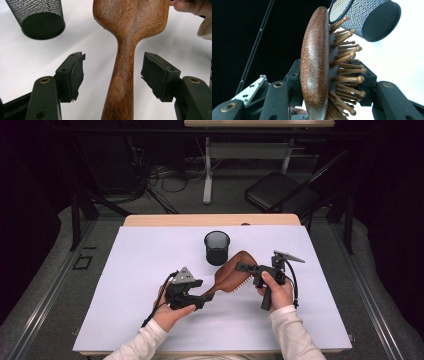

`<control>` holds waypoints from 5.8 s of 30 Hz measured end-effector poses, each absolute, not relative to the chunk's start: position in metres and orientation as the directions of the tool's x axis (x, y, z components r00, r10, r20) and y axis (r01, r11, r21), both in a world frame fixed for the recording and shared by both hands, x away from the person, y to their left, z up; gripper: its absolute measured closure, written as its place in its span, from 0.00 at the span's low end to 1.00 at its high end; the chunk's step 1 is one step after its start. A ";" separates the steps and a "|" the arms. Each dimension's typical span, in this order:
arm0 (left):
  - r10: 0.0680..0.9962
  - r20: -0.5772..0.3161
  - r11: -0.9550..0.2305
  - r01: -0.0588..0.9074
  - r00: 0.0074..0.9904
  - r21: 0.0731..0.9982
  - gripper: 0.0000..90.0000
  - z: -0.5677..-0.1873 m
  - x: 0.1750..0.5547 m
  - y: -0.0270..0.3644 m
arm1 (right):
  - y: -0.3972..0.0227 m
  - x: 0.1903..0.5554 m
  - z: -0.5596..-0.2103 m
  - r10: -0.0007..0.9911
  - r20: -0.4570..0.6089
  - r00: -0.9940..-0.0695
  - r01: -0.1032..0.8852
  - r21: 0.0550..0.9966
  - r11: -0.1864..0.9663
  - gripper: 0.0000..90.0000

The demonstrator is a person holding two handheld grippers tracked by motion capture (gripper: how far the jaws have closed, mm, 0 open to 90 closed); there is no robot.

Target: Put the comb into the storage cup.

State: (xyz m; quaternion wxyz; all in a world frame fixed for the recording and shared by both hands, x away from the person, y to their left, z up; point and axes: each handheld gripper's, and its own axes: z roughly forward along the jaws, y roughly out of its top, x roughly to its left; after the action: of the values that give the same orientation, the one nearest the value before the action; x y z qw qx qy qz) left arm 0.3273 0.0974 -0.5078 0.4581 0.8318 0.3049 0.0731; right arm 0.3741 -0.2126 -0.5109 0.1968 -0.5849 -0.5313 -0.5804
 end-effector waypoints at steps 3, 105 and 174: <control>0.557 -0.162 -0.381 0.424 0.814 0.822 0.39 -0.504 0.329 0.100 | -0.214 0.374 -0.511 0.393 0.890 -0.233 0.848 0.384 -0.366 0.56; 0.730 -0.168 -0.229 0.469 0.662 0.853 0.18 -0.489 0.358 0.175 | -0.237 0.410 -0.466 0.483 0.849 -0.215 0.778 0.448 -0.441 0.56; 0.735 -0.181 -0.224 0.485 0.654 0.845 0.18 -0.492 0.360 0.175 | -0.209 0.467 -0.379 0.667 0.723 -0.180 0.683 0.580 -0.444 0.56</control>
State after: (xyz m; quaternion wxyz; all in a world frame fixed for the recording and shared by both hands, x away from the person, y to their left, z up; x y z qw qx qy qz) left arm 0.3599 0.1754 -0.4921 0.4814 0.7716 0.3952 0.1296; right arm 0.4672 -0.2093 -0.3791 0.0074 -0.6401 -0.5274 -0.5586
